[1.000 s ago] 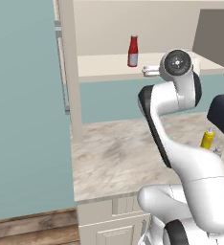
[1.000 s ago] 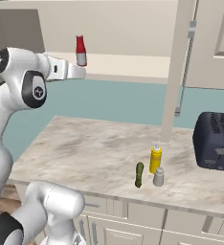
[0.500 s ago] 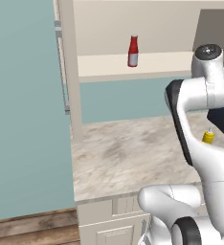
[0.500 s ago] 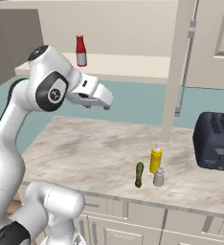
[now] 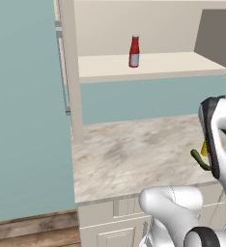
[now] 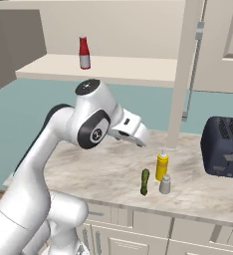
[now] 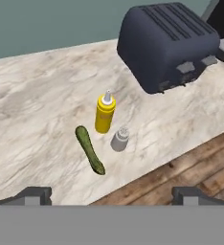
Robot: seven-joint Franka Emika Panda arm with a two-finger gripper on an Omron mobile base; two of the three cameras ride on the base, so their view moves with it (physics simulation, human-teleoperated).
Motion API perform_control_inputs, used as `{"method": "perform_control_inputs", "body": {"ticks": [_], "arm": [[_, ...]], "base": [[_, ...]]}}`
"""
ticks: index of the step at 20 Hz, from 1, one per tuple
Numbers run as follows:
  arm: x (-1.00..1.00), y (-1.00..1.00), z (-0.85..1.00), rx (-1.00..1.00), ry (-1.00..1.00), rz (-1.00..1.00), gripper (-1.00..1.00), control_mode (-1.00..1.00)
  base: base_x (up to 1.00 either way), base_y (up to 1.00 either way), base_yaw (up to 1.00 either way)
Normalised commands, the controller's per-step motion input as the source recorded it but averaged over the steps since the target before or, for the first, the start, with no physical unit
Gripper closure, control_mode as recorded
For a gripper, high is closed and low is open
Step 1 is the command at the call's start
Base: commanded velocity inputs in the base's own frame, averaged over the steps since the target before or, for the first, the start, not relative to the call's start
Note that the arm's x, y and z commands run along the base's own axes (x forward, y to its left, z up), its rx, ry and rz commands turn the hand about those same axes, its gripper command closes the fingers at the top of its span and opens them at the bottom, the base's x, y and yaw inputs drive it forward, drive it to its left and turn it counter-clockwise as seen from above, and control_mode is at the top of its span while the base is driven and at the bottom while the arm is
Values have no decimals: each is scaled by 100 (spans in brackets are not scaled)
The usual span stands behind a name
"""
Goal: There are various items on the counter. Only move the condiments/shakers into the cabinet.
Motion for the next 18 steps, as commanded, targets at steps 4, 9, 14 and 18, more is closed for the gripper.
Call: {"method": "perform_control_inputs", "body": {"ticks": [4, 9, 14, 18], "arm": [[-34, -47, -71, 9, -6, -9, -100, -100], [-2, -16, -24, 6, 3, -3, -100, -100], [0, -10, -32, 1, 7, -2, -100, -100], [5, -39, -32, 0, 2, -1, -100, -100]], "base": [[0, 0, 0], [0, 0, 0], [0, 0, 0], [0, 0, 0]]}}
